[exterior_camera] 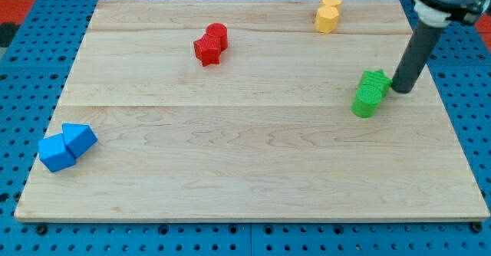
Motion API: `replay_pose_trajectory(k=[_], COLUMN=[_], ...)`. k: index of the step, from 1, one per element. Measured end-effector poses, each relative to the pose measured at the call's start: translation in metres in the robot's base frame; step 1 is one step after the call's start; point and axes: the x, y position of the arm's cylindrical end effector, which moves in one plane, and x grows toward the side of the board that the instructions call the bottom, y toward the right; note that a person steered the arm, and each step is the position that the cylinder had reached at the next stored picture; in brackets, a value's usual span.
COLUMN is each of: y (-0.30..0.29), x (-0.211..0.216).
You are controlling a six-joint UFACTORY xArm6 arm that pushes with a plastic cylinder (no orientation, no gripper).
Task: Slide green star close to the red star
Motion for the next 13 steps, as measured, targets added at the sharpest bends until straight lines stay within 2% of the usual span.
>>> replay_pose_trajectory(k=[2, 3, 4, 5, 6, 8, 9, 10, 11, 12, 13], y=[-0.074, -0.041, -0.041, -0.094, -0.067, -0.074, -0.092, -0.17, -0.183, -0.171, -0.212], x=[0.013, 0.017, 0.01, 0.005, 0.0, -0.042, -0.051, -0.051, -0.053, -0.076, -0.083])
